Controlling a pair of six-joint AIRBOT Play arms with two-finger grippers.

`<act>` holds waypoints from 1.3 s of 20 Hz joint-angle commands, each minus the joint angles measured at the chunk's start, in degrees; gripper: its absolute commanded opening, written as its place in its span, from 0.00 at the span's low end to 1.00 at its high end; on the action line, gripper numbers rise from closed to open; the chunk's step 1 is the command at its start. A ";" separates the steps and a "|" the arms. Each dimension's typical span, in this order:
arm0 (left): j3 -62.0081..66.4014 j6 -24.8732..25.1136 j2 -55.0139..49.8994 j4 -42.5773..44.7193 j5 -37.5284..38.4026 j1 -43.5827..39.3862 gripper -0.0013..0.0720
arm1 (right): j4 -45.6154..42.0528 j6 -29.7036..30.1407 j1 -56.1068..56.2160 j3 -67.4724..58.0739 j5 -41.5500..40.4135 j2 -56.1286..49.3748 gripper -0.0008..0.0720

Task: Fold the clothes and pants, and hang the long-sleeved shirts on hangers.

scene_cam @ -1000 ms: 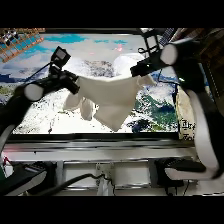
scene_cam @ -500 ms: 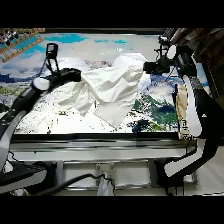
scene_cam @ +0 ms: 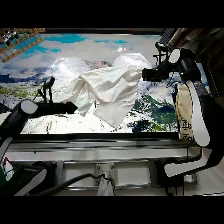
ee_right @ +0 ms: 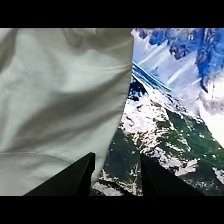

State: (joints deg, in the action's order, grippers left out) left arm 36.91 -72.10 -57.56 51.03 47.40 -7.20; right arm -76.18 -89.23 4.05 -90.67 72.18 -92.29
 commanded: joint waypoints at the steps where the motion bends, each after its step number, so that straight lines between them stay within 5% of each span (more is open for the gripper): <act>1: -6.95 -2.25 2.32 -1.86 -1.60 0.04 0.53 | 1.66 0.94 0.15 2.29 -0.55 2.14 0.46; 3: -7.39 -2.25 0.28 -1.97 -3.56 0.04 0.65 | 3.96 1.57 0.15 2.27 -0.79 2.43 0.46; 6: -7.39 -0.87 -3.69 -5.84 -7.63 0.02 0.67 | 4.87 1.90 0.15 2.27 -0.79 2.71 0.46; 14: -6.75 26.62 -15.96 -40.52 -17.09 -3.82 0.66 | 4.98 1.97 0.15 2.27 -1.03 2.71 0.46; 16: -4.68 30.49 -19.39 -45.59 -17.16 -6.23 0.48 | 4.98 1.97 0.15 2.27 -1.07 2.71 0.46; 19: -0.94 30.58 -20.13 -45.97 -16.11 -7.28 0.02 | 4.76 1.97 0.13 2.40 -0.68 2.71 0.46; 23: 0.52 30.58 -12.37 -45.11 -11.34 -2.43 0.02 | 8.26 3.26 -3.21 14.58 2.43 3.87 0.46; 26: 0.52 30.58 -4.72 -42.91 -9.64 1.33 0.02 | 17.68 5.81 -5.64 25.97 -7.69 6.69 0.46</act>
State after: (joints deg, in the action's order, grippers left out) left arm 36.97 -42.15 -68.01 7.14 35.46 -8.75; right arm -66.22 -85.32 0.43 -73.30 70.48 -87.33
